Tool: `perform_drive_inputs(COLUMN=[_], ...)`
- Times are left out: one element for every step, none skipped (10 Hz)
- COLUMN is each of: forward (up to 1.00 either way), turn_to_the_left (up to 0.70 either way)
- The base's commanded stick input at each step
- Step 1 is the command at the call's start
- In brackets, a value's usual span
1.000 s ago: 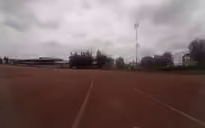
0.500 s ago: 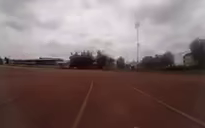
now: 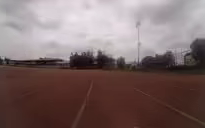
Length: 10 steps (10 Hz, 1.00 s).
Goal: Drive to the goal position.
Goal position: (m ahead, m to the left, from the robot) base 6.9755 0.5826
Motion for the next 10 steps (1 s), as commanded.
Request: perform_drive_inputs(forward=[0.70, 0.70, 0.70, 0.70, 0.70, 0.70, 0.70, 0.70, 0.70, 0.70], turn_to_the_left=[0.00, 0.00, 0.00, 0.00, 0.00, 0.00, 0.00, 0.00, 0.00, 0.00])
